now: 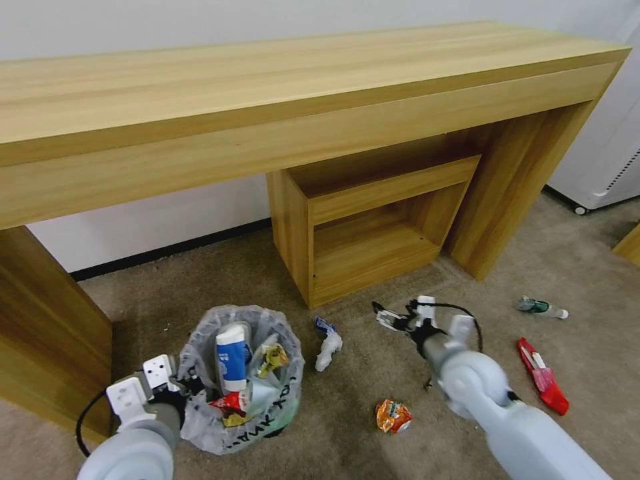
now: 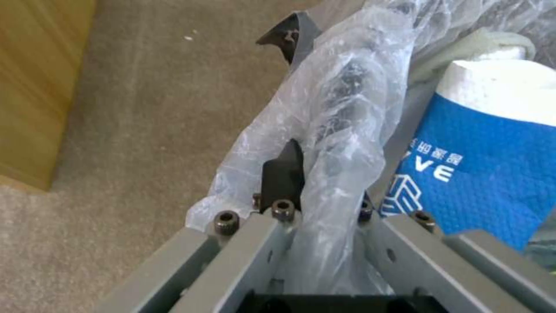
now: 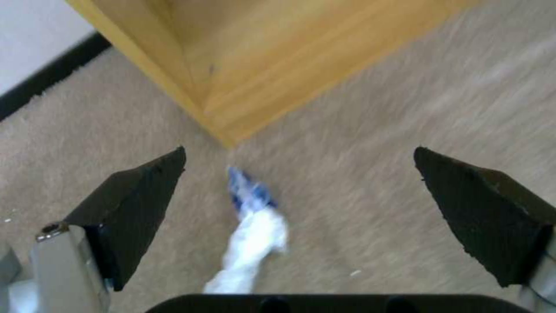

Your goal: Pick up the trash bin and place the garbage on the floor into it.

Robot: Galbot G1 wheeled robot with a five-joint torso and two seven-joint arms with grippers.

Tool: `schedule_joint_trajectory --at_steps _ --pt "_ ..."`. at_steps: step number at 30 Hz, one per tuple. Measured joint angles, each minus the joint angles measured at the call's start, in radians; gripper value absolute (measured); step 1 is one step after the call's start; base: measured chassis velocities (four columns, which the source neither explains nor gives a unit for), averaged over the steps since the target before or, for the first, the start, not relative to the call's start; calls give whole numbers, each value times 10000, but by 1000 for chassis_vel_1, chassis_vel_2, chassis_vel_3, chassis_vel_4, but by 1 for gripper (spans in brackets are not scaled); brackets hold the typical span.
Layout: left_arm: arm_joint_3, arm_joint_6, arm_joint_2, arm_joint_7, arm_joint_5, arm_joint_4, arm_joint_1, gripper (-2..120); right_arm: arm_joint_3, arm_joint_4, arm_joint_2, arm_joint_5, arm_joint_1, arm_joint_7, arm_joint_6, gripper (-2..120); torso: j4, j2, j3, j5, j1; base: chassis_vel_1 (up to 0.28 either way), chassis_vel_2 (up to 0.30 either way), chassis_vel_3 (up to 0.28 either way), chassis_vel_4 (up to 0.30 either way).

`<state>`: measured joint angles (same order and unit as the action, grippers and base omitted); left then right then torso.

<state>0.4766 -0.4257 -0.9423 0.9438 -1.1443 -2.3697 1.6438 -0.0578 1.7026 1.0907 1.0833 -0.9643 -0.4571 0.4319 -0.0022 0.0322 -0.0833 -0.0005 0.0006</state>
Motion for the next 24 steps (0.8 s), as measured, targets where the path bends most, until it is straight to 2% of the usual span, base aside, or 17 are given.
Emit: schedule_joint_trajectory --at_steps 2,3,6,7,13,24 --pt "77 5 -27 23 -40 0 49 1 222 -575 672 275 369 -118 213 100 1 -1 0 3 0 0 0 0 0" --pt "77 5 -27 23 -40 0 49 1 222 -575 672 275 369 -118 213 100 1 -1 0 3 0 0 0 0 0" --pt "96 53 -145 38 -74 61 70 1 639 -1496 1670 325 910 -124 487 100 0 0 1 1 0 0 0 0 0" --pt "96 53 -145 38 -74 61 70 1 639 -1496 1670 325 910 -124 487 100 0 0 1 1 0 0 0 0 0" --pt "-52 111 -312 47 108 263 61 1 830 -3004 2923 216 1734 -924 1114 100 0 0 0 2 0 0 0 0 0" --pt "-228 255 -322 87 138 556 -132 1 666 -4358 3656 377 2308 -1679 1841 100 -2 -1 0 4 0 0 0 0 0"
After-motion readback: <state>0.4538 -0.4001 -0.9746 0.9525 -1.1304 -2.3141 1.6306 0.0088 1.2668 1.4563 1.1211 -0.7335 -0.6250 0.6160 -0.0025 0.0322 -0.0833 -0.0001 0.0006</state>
